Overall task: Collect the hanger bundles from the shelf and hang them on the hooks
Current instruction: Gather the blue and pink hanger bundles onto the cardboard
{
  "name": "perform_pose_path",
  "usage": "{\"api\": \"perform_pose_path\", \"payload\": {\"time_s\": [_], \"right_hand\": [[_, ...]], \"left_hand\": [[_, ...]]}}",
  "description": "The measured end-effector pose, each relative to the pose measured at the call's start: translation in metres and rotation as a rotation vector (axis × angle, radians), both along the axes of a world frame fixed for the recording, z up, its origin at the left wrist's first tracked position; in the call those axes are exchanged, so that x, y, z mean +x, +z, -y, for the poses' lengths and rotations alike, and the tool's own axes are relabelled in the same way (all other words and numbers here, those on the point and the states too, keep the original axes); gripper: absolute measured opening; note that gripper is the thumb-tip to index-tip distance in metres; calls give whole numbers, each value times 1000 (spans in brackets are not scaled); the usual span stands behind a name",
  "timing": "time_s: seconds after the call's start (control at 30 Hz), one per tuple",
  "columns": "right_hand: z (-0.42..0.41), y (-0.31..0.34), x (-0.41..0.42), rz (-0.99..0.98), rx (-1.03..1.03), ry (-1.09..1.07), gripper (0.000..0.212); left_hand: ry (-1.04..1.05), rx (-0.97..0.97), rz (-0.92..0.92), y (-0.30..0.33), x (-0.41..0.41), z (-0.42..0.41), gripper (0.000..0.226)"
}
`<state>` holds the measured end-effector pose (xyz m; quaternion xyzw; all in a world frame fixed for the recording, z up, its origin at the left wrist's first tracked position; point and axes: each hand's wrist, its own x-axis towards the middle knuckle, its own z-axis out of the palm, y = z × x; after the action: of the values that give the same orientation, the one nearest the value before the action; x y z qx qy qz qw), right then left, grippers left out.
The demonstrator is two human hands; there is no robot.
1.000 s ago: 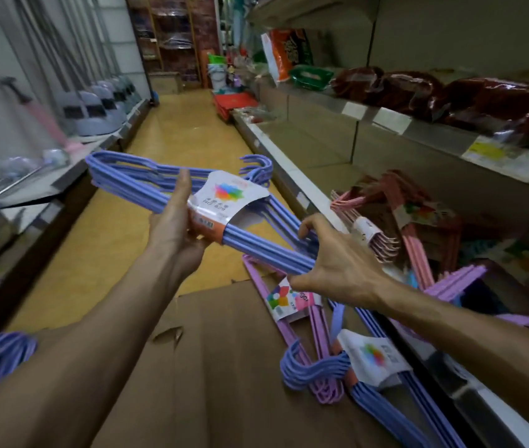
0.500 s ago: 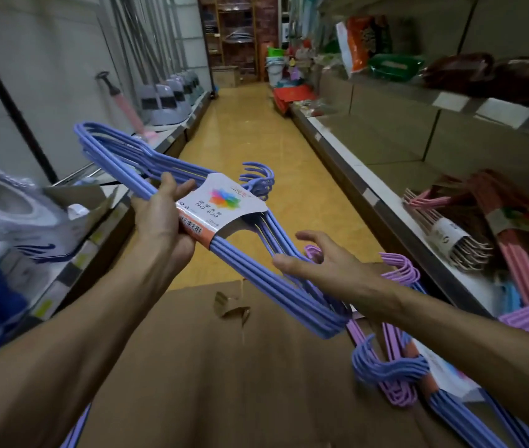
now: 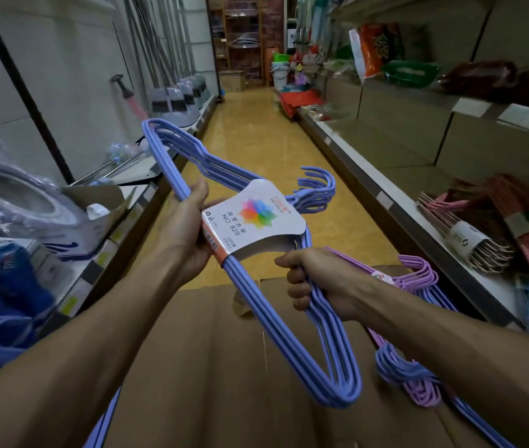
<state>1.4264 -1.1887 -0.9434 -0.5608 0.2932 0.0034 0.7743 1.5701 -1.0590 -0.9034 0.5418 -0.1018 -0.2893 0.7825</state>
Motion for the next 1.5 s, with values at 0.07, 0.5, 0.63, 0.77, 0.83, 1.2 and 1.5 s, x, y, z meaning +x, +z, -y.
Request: {"api": "perform_pose_path", "payload": {"time_s": [0.07, 0.5, 0.63, 0.77, 0.83, 1.2, 1.5], "right_hand": [[1, -2, -1, 22, -38, -51, 21], [-13, -5, -20, -20, -576, -95, 6], [-26, -7, -18, -12, -596, -33, 29], [-41, -8, -18, 26, -620, 56, 38], [-50, -9, -19, 60, -605, 119, 43], [-97, -37, 12, 196, 19, 347, 14], [-156, -78, 57, 139, 133, 627, 25]], "left_hand": [[46, 79, 59, 5, -3, -1, 17], [224, 632, 1034, 21, 0, -10, 38], [-149, 537, 965, 25, -26, 9, 40], [-230, 605, 1042, 24, -34, 20, 37], [-170, 573, 988, 26, -31, 20, 44], [-37, 353, 574, 20, 0, -42, 25], [-132, 352, 581, -5, 35, -115, 25]]}}
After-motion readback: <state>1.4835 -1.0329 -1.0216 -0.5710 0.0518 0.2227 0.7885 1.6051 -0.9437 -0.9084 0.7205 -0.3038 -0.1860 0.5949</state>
